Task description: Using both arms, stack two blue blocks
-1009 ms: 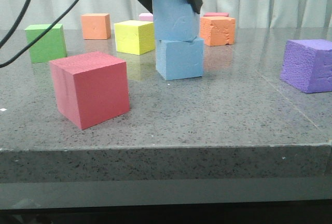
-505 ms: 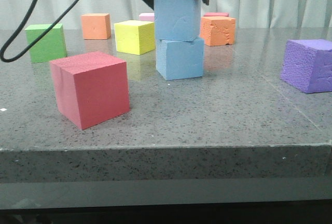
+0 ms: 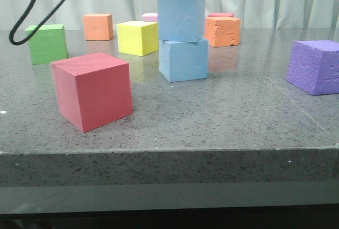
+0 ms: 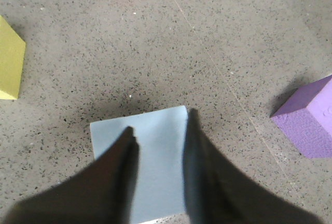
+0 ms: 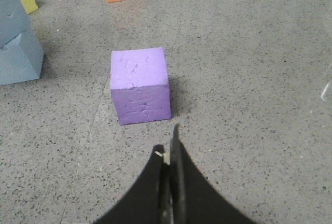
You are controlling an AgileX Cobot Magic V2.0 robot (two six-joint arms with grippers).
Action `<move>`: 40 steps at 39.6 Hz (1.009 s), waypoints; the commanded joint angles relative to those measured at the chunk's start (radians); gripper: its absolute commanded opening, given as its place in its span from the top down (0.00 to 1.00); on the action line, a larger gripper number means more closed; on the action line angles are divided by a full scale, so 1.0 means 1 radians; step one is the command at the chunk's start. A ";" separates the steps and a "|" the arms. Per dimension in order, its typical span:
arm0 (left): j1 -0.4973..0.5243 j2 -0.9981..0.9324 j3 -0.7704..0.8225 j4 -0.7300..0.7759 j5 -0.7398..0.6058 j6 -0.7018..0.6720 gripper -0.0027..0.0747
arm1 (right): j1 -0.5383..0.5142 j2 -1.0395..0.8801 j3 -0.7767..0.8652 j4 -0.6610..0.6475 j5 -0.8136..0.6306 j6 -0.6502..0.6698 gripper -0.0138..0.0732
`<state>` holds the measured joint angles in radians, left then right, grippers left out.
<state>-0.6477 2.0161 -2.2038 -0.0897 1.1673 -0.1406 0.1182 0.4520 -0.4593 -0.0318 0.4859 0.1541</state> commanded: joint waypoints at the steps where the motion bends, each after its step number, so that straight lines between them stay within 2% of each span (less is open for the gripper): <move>1: -0.005 -0.066 -0.053 -0.006 -0.017 0.022 0.96 | -0.005 0.002 -0.024 0.000 -0.074 -0.006 0.92; 2: -0.005 -0.066 -0.059 -0.006 -0.007 0.028 0.99 | -0.005 0.002 -0.024 0.000 -0.074 -0.006 0.92; 10: -0.005 -0.070 -0.066 0.051 0.106 0.042 0.99 | -0.005 0.002 -0.024 0.000 -0.074 -0.006 0.92; 24: -0.005 -0.196 0.022 0.073 0.106 0.042 0.99 | -0.005 0.002 -0.024 0.000 -0.074 -0.006 0.92; 33: -0.005 -0.342 0.204 0.159 0.086 0.042 0.99 | -0.005 0.002 -0.024 0.000 -0.074 -0.006 0.92; 40: -0.005 -0.525 0.458 0.194 -0.101 0.035 0.99 | -0.005 0.002 -0.024 0.000 -0.074 -0.006 0.92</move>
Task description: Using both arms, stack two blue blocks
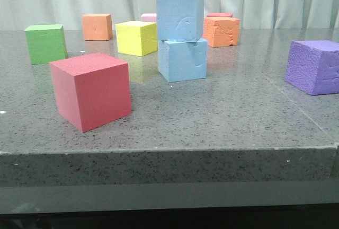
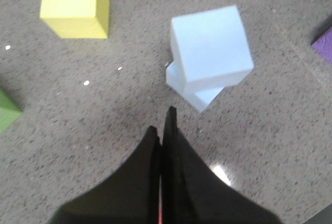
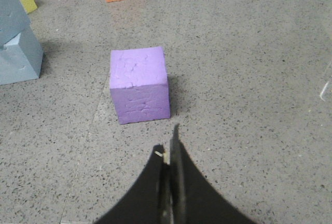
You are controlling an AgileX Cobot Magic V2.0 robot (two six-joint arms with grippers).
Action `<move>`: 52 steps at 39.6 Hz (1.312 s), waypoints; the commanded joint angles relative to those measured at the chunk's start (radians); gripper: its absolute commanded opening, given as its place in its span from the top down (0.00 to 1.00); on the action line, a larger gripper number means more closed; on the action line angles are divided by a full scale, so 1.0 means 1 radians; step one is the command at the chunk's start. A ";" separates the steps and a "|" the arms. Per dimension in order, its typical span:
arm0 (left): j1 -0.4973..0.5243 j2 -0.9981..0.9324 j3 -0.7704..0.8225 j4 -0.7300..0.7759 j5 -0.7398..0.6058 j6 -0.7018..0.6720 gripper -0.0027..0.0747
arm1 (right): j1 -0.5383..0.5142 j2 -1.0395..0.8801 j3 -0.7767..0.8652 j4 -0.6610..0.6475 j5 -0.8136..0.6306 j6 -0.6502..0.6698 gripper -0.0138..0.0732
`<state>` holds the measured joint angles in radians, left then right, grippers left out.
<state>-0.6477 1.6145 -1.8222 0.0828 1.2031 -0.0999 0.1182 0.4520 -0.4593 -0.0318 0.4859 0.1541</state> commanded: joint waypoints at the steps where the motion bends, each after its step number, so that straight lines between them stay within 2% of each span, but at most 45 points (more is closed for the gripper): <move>1: -0.005 -0.155 0.126 0.024 -0.180 -0.005 0.99 | -0.005 0.002 -0.024 0.000 -0.074 -0.006 0.92; 13: -0.005 -0.504 0.670 0.040 -0.663 -0.005 0.99 | -0.005 0.002 -0.024 0.000 -0.074 -0.006 0.92; 23: -0.005 -0.809 1.044 0.003 -0.901 -0.005 0.99 | -0.005 0.002 -0.024 0.000 -0.074 -0.006 0.92; 30: -0.005 -1.049 1.220 -0.008 -0.933 -0.005 0.99 | -0.005 0.002 -0.024 0.000 -0.074 -0.006 0.92; 38: -0.005 -1.301 1.319 -0.026 -0.933 -0.005 0.99 | -0.005 0.002 -0.024 0.000 -0.074 -0.006 0.92; 44: -0.005 -1.395 1.347 -0.026 -0.933 -0.005 0.99 | -0.005 0.002 -0.024 0.000 -0.074 -0.006 0.92; 52: -0.005 -1.407 1.352 -0.026 -0.931 -0.005 0.99 | -0.005 0.002 -0.024 0.000 -0.074 -0.006 0.92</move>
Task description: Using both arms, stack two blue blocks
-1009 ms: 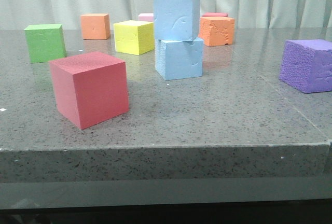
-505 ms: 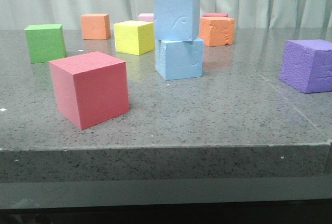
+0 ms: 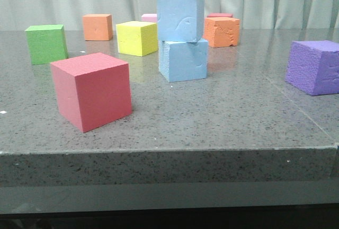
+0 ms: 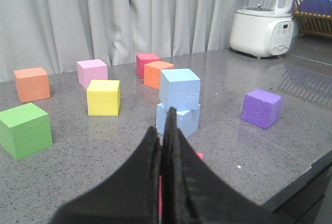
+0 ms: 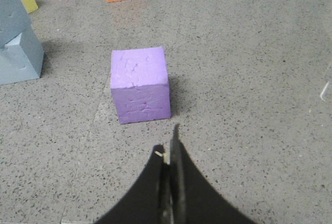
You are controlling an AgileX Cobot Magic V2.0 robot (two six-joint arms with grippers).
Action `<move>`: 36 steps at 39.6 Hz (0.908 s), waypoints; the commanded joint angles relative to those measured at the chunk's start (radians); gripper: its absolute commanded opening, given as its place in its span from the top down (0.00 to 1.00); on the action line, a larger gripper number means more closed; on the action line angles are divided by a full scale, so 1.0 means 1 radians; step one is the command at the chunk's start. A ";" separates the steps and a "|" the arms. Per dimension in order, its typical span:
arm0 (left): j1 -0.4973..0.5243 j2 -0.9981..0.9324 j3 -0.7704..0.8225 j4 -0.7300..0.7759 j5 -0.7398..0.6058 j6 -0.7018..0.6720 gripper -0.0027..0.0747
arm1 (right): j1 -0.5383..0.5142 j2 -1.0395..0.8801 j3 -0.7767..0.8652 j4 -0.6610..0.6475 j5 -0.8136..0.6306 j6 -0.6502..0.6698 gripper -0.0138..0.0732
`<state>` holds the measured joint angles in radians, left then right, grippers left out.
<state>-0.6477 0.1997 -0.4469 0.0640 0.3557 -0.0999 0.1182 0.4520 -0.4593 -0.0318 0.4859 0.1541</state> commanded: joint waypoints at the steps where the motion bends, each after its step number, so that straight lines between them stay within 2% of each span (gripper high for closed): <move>1: -0.005 0.008 -0.024 -0.008 -0.083 -0.005 0.99 | -0.005 0.002 -0.024 0.000 -0.074 -0.006 0.92; 36: 0.001 0.008 -0.009 0.023 -0.082 0.002 0.99 | -0.005 0.002 -0.024 0.000 -0.074 -0.006 0.92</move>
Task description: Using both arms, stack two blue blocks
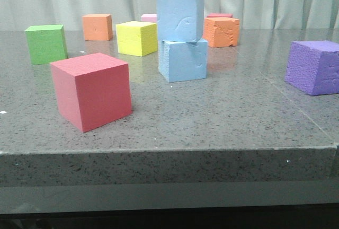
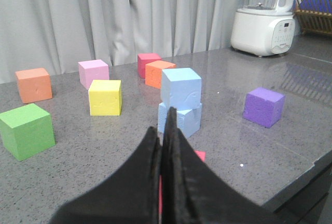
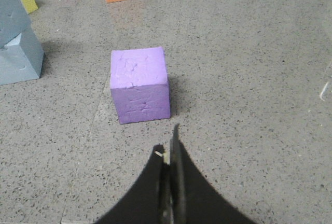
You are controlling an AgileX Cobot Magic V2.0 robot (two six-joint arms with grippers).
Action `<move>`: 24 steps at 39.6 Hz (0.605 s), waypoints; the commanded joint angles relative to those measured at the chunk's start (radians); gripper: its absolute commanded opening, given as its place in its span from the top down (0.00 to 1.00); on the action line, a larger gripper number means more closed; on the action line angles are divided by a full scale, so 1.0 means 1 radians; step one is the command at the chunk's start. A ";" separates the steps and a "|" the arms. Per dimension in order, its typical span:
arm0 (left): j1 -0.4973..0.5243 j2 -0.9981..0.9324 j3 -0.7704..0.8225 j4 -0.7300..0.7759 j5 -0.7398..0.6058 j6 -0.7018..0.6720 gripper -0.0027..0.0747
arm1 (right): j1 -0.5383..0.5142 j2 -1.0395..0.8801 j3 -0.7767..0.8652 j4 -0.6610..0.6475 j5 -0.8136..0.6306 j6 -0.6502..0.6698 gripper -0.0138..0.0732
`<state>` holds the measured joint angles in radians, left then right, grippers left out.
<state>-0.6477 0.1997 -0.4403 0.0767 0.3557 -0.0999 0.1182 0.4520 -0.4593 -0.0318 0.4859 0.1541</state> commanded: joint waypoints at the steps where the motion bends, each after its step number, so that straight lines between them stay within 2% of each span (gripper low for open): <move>1: 0.004 0.005 -0.009 0.010 -0.082 0.002 0.99 | -0.005 0.002 -0.024 0.000 -0.074 -0.006 0.92; 8: 0.103 -0.068 0.088 -0.030 -0.086 0.002 0.99 | -0.005 0.002 -0.024 0.000 -0.074 -0.006 0.92; 16: 0.283 -0.222 0.203 -0.162 -0.086 0.067 0.99 | -0.005 0.002 -0.024 0.000 -0.074 -0.006 0.92; 24: 0.460 -0.222 0.260 -0.195 -0.110 0.087 0.99 | -0.005 0.003 -0.024 0.000 -0.075 -0.006 0.92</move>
<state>-0.2365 -0.0058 -0.1655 -0.0998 0.3470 -0.0186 0.1182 0.4520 -0.4579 -0.0318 0.4859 0.1541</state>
